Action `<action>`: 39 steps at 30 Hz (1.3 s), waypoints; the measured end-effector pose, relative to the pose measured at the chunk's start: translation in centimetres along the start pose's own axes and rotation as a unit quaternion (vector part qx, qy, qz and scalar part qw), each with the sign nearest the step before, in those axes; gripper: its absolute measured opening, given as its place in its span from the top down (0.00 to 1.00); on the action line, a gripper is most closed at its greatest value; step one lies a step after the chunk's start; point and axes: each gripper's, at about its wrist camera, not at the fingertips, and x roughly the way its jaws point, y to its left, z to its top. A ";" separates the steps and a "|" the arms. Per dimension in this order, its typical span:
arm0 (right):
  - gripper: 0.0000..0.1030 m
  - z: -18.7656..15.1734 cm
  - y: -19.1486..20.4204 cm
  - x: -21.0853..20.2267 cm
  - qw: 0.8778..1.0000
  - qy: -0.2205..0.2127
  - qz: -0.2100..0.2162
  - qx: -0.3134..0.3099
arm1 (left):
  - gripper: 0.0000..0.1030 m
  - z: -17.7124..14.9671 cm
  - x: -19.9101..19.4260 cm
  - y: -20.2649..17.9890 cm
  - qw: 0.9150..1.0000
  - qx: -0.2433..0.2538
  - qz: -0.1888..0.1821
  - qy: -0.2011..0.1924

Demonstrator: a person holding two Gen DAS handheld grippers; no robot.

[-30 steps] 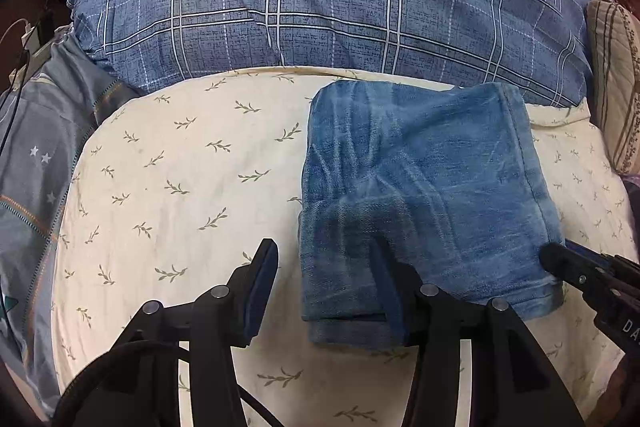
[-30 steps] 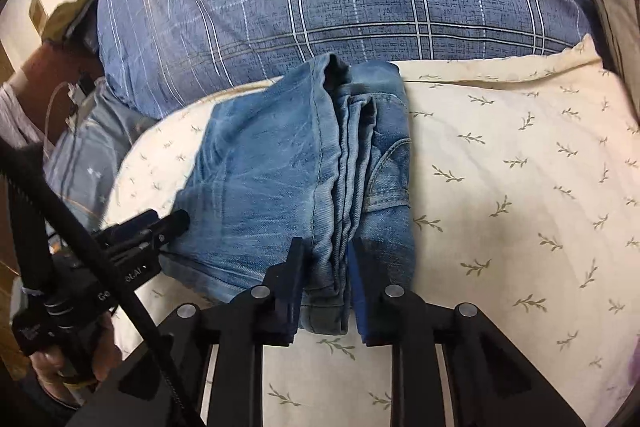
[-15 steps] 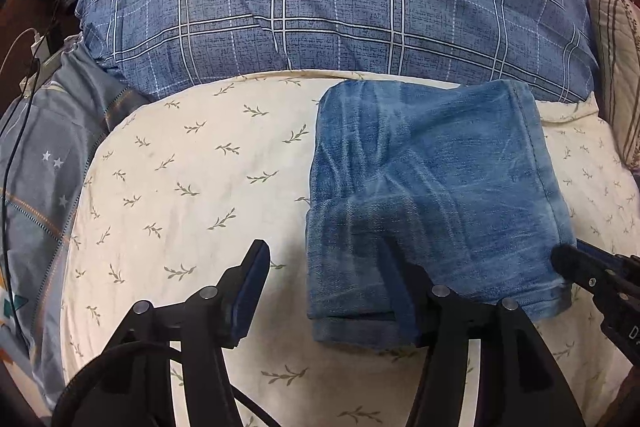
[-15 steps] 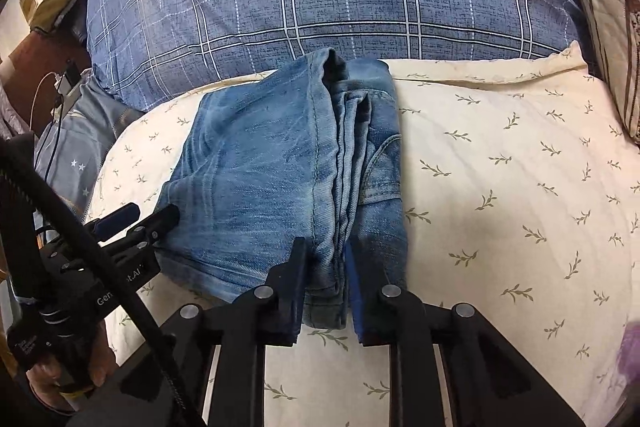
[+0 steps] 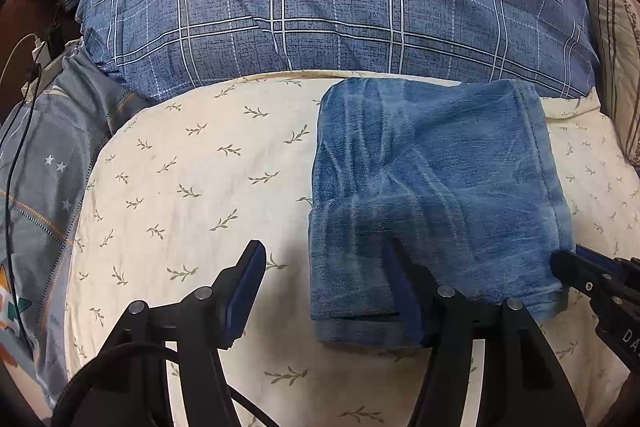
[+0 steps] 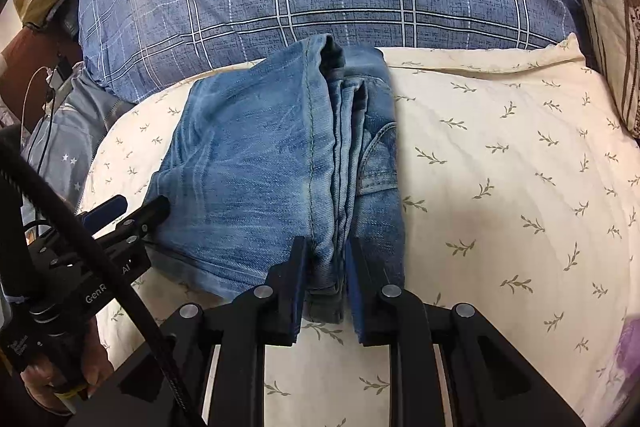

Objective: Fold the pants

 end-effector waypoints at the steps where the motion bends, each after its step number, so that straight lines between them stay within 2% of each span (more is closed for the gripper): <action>1: 0.82 0.0 0.0 -0.1 1.000 0.000 0.000 -0.001 | 0.41 0.0 0.0 0.0 1.000 0.000 0.000 0.000; 4: 0.80 0.1 -0.4 -0.4 1.000 -0.006 0.019 0.010 | 0.41 0.2 -0.1 0.1 1.000 0.000 -0.004 0.005; 6: 0.76 0.4 -1.5 -1.0 0.998 -0.017 0.057 0.035 | 0.41 0.4 -0.6 0.5 1.000 -0.005 -0.025 0.010; 8: 0.61 0.5 -2.7 -1.5 0.993 -0.022 0.100 0.066 | 0.41 0.3 -1.1 1.3 0.998 -0.020 -0.064 0.018; 9: 0.60 0.5 -3.0 -1.6 0.990 -0.027 0.114 0.077 | 0.41 0.2 -1.2 1.6 0.996 -0.027 -0.077 0.025; 13: 0.59 0.0 -2.6 -2.7 0.989 -0.047 0.119 0.074 | 0.41 -0.4 -1.2 3.5 0.991 -0.066 -0.107 0.043; 15: 0.59 -0.2 -1.5 -2.5 0.990 -0.040 0.124 0.057 | 0.43 -0.4 -0.6 3.5 0.989 -0.067 -0.118 0.055; 16: 0.59 -0.3 -1.0 -2.2 0.991 -0.035 0.117 0.046 | 0.43 -0.4 -0.3 3.3 0.989 -0.063 -0.117 0.059; 18: 0.65 -0.5 -0.2 -1.4 0.996 -0.024 0.084 0.023 | 0.43 -0.6 0.2 2.9 0.991 -0.054 -0.103 0.060; 19: 0.75 -0.6 -0.2 -0.9 0.997 -0.018 0.071 0.019 | 0.44 -0.7 0.3 2.7 0.992 -0.054 -0.098 0.059; 20: 0.81 -0.6 -0.3 -0.8 0.998 -0.016 0.063 0.018 | 0.49 -0.9 0.4 2.5 0.992 -0.056 -0.097 0.057; 21: 0.84 -0.5 -0.5 -0.8 0.998 -0.014 0.061 0.016 | 0.54 -1.1 0.3 2.4 0.992 -0.057 -0.100 0.053; 23: 0.91 -0.4 -0.7 -1.0 0.998 -0.009 0.062 0.011 | 0.57 -1.2 0.2 1.7 0.994 -0.046 -0.089 0.042; 27: 0.92 -0.1 -1.1 -1.3 0.998 0.000 0.066 0.014 | 0.64 -1.6 -0.1 0.7 0.997 -0.027 -0.073 0.030; 39: 0.88 -0.5 -1.3 -0.3 0.998 0.012 0.052 0.017 | 0.63 -1.8 -0.3 0.2 0.998 -0.015 -0.056 0.025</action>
